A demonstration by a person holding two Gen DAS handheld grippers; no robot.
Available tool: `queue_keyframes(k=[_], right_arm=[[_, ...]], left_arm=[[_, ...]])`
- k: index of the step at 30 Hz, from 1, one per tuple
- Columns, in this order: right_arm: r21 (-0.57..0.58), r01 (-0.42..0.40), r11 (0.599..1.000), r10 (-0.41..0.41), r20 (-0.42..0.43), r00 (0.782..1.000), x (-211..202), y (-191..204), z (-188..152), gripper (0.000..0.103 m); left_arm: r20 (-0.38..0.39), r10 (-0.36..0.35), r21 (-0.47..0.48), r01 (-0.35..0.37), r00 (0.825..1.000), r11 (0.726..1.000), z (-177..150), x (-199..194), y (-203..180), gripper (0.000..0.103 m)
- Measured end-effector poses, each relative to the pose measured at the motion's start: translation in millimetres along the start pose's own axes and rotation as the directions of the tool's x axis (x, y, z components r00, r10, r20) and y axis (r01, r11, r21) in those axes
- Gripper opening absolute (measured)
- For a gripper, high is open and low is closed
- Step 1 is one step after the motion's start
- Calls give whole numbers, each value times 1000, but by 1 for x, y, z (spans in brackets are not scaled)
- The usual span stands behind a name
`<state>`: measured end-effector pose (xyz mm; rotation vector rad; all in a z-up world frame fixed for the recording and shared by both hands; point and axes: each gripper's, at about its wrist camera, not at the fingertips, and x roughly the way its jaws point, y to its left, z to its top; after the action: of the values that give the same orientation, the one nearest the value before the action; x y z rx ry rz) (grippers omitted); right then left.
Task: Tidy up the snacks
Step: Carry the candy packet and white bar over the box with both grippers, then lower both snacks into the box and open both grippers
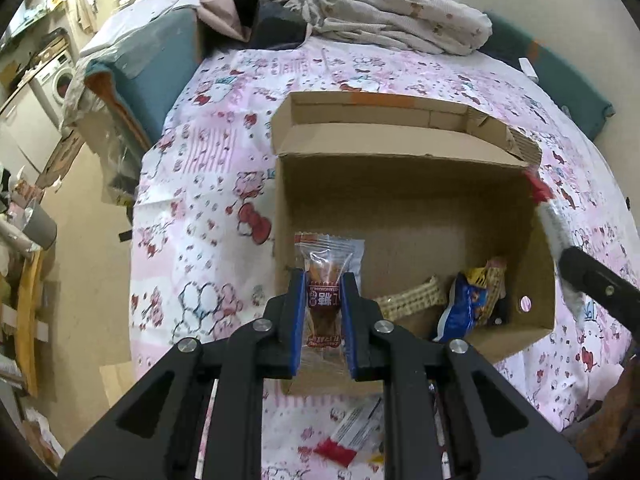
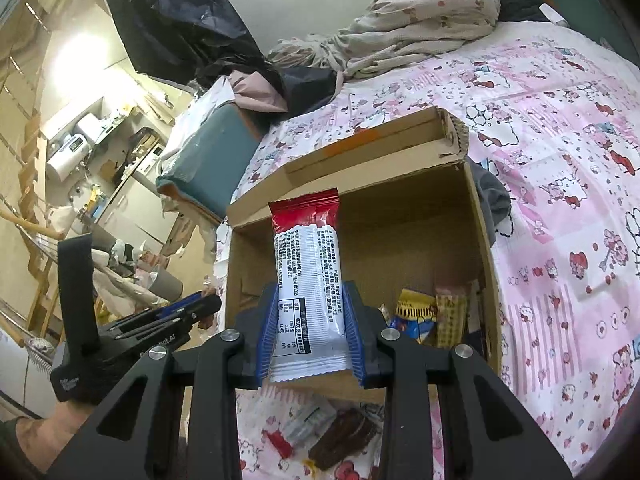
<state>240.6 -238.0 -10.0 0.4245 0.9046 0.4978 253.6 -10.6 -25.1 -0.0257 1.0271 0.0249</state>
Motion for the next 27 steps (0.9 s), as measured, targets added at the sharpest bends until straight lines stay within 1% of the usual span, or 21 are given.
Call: queue_keyframes(k=[3, 4, 6, 11, 14, 16, 21, 27], right_arm=[[2, 5, 1000, -5, -13, 1000, 14, -3, 1, 33], [0, 9, 1000, -9, -18, 1000, 18, -4, 0, 33], [-10, 17, 1000, -17, -32, 999, 26, -4, -1, 33], [-38, 36, 999, -39, -68, 997, 44, -7, -6, 33], [-3, 34, 999, -34, -90, 995, 51, -14, -11, 33], [8, 31, 999, -30, -105, 994, 55, -17, -15, 33], [13, 52, 999, -50, -118, 992, 59, -23, -17, 33], [29, 88, 996, -83, -128, 988, 65, -32, -16, 33]], left_arm=[[6, -12, 10, 12, 1000, 1000, 0, 10, -4, 14], [7, -4, 16, 4, 1000, 1000, -1, 15, -5, 14], [8, 39, 28, -39, 999, 999, -3, 23, -6, 14], [-4, 28, 22, -28, 1000, 999, -2, 37, -5, 14], [-12, 15, 19, -15, 1000, 1000, -2, 42, -7, 14], [-14, 2, 18, -2, 1000, 1000, -4, 42, -9, 14], [-6, -19, 38, 19, 1000, 999, -6, 38, -12, 14], [-14, -31, 2, 31, 999, 1000, -5, 39, -6, 16]])
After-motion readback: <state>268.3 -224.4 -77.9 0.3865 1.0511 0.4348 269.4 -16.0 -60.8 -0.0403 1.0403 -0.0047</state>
